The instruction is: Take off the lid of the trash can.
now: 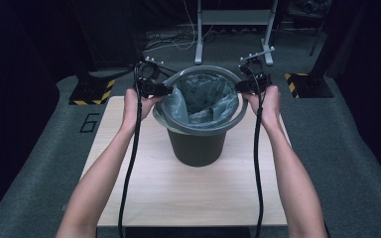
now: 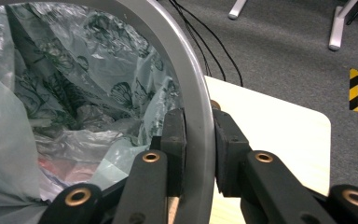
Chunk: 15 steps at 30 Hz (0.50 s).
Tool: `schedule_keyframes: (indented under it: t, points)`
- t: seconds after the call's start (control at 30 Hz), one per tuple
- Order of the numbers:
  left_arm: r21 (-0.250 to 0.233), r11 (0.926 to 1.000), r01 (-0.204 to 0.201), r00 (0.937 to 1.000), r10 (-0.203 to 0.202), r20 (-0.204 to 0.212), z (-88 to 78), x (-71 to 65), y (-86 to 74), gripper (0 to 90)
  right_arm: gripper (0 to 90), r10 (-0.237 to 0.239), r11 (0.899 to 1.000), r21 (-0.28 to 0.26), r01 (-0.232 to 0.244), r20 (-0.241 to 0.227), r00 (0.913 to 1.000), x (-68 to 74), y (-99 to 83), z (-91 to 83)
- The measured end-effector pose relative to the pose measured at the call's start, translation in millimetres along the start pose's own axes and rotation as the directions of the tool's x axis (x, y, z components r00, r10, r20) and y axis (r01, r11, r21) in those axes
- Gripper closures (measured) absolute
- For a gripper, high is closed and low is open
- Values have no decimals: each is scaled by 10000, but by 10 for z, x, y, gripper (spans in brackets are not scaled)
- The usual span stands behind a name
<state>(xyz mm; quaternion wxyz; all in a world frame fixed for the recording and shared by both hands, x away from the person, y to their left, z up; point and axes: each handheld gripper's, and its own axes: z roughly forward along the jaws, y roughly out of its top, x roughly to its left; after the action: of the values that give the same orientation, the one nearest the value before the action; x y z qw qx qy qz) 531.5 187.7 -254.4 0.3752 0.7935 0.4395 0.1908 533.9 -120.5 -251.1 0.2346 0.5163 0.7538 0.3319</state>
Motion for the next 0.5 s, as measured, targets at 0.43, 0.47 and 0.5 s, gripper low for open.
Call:
schedule_keyframes:
  t: [0.43,0.47,0.5]
  points:
    - [-859,9955,404,9965,-339,764,-181,92,-94,157,776,153,9998,-128,-156,-187,9997,-74,-26,-6]
    - [-942,9945,463,9961,-389,793,-197,102,-103,145,776,163,9997,-160,-166,-192,9997,-77,-23,-21]
    - [-1033,9933,512,9959,-431,793,-220,113,-116,135,777,198,9996,-187,-203,-260,9995,-83,-22,-32]
